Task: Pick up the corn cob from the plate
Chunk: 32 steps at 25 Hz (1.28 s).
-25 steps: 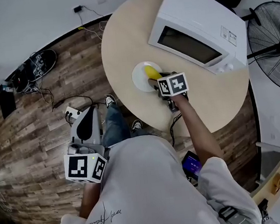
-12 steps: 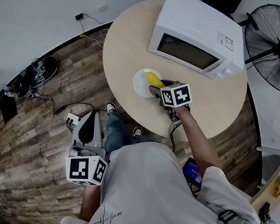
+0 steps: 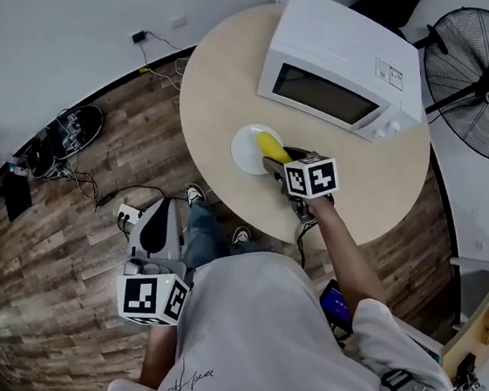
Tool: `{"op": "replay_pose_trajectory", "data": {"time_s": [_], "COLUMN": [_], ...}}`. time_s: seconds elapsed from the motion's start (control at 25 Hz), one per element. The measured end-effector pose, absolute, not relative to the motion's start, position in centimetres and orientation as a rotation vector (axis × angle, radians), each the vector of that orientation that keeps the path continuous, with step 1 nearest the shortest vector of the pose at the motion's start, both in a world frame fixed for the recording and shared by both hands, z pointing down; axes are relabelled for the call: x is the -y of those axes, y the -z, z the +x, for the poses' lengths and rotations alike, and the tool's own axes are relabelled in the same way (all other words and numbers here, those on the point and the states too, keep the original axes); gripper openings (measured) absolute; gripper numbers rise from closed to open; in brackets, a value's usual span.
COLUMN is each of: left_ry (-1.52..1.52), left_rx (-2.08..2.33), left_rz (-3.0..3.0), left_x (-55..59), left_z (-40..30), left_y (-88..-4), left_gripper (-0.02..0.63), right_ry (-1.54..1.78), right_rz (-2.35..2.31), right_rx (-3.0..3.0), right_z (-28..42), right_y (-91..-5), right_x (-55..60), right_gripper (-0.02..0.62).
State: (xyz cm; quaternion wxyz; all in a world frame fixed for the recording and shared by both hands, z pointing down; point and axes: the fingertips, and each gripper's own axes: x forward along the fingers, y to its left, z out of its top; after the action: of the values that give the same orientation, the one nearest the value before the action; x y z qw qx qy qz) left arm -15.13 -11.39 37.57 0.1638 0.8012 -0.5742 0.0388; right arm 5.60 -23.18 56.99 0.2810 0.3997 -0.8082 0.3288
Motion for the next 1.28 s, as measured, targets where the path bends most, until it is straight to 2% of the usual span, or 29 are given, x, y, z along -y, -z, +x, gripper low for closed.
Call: {"op": "replay_pose_trajectory", "data": {"time_s": [1.28], "left_ry": [-0.096], "left_rx": [1.610], "left_rz": [2.291], "left_x": [10.6], "left_z": [-14.2], "left_y": [-37.6], "left_gripper": [-0.009], "right_ry": [-0.823], "right_rz": [1.244], "right_rx": [2.346], "right_z": [7.7], "right_y": [-47.9], "right_x": [20.0], "right_gripper": [0.268]}}
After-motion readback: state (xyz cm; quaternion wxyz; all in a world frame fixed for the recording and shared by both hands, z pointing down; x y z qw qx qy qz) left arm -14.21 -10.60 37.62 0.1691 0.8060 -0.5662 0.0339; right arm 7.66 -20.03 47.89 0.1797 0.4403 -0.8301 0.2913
